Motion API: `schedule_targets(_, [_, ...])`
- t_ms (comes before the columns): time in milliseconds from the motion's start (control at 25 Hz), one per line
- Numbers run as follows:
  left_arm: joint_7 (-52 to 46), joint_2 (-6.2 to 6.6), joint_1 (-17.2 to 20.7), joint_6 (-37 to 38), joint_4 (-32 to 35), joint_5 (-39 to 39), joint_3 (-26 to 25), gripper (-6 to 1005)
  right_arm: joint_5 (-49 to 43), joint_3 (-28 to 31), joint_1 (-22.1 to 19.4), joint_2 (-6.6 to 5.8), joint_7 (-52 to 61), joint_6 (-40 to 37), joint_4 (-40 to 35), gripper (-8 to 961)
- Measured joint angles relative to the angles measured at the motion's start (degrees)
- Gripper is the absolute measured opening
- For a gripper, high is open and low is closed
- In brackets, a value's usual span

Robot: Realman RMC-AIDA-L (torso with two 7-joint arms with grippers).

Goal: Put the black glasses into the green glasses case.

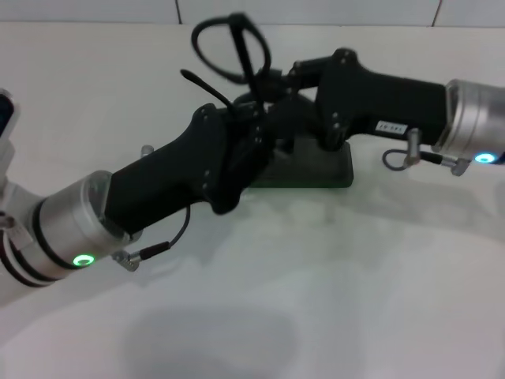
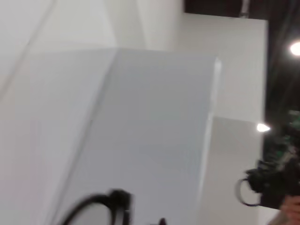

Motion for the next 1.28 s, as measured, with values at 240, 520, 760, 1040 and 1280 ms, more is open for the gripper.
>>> schedule_targets(240, [-2.35, -0.05, -0.02, -4.38, -1.21, -2.07, 0.12, 39, 0.02, -3.79, 0.22, 0.0, 0.01, 3.33, -0.56, 49])
schedule_targets(520, [-3.34, 0.12, 0.12, -5.58, -1.24, -2.13, 0.23, 40, 0.03, -4.26, -0.36, 0.0, 0.04, 3.68, -1.36, 48])
schedule_targets(760, [-3.48, 0.26, 0.46, -5.47, -1.24, -1.83, 0.4, 40, 0.02, -4.3, -0.65, 0.0, 0.04, 3.73, -1.39, 48])
schedule_targets(1040, [-3.45, 1.88, 4.39, -1.82, -0.63, -0.74, 0.57, 40, -1.12, -4.2, -0.95, -0.44, 0.04, 7.53, -1.39, 49])
schedule_targets(1280, [-3.03, 4.33, 9.38, 1.46, -0.52, -1.44, -0.72, 39, -14.13, -3.99, -1.19, -1.0, 4.81, 14.27, -9.84, 48])
